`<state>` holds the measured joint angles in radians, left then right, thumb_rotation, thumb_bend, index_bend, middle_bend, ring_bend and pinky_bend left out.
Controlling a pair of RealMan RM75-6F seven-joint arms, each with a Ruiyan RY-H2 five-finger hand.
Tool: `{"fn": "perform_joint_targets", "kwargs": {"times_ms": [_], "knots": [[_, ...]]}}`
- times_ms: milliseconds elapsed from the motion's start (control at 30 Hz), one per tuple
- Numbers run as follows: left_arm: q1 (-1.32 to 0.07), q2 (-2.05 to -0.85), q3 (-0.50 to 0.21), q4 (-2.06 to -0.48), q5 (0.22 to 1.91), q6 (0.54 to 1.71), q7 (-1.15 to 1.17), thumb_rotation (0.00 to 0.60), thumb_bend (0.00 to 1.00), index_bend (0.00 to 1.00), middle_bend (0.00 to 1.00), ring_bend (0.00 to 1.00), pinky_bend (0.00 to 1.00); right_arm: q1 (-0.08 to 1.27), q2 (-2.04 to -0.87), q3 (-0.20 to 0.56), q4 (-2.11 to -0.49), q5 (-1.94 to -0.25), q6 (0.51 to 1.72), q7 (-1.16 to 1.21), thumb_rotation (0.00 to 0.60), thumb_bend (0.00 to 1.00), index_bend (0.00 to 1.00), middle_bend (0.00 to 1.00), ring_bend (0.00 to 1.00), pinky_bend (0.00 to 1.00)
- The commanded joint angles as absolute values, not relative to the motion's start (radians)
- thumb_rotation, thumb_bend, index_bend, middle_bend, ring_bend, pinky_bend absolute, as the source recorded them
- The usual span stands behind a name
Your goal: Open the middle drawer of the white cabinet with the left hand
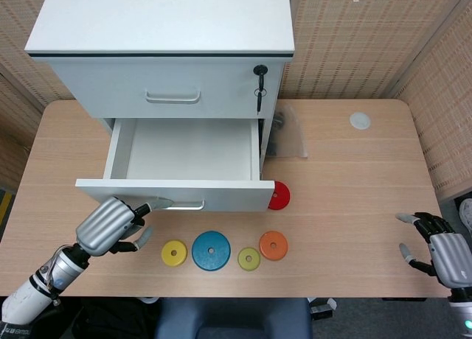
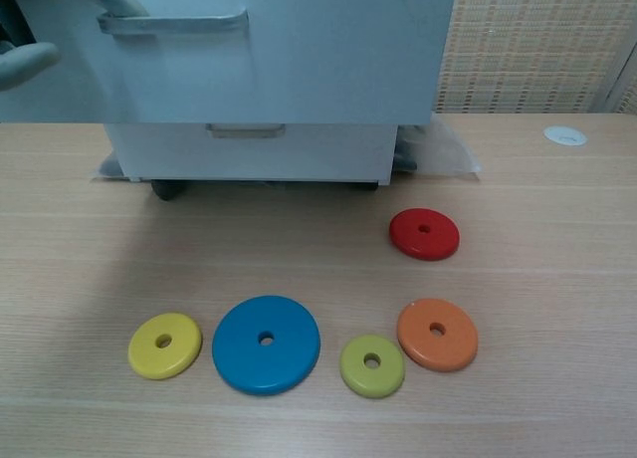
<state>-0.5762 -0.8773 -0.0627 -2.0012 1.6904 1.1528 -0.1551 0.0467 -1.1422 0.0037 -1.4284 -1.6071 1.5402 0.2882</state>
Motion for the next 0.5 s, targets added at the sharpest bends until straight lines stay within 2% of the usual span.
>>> {"fn": "perform_joint_targets", "kwargs": {"times_ms": [33, 367, 500], "knots": [[-0.567, -0.873, -0.056, -2.004, 1.709, 1.166, -0.157, 0.6, 0.55, 0.21, 0.94, 0.95, 1.0, 0.046, -1.139, 0.005, -1.431, -1.607, 1.544, 0.285, 0.6, 0.33, 0.25, 0.33, 0.2, 0.21], [-0.526, -0.891, -0.079, -1.983, 1.735, 1.283, -0.177, 0.6, 0.55, 0.2, 0.94, 0.95, 1.0, 0.045, -1.135, 0.006, -1.439, -1.609, 1.548, 0.281, 0.6, 0.33, 0.25, 0.33, 0.2, 0.21], [-0.509, -0.884, -0.074, -1.976, 1.744, 1.306, -0.182, 0.6, 0.55, 0.24, 0.94, 0.95, 1.0, 0.045, -1.135, 0.006, -1.44, -1.61, 1.547, 0.28, 0.6, 0.33, 0.25, 0.33, 0.2, 0.21]]}}
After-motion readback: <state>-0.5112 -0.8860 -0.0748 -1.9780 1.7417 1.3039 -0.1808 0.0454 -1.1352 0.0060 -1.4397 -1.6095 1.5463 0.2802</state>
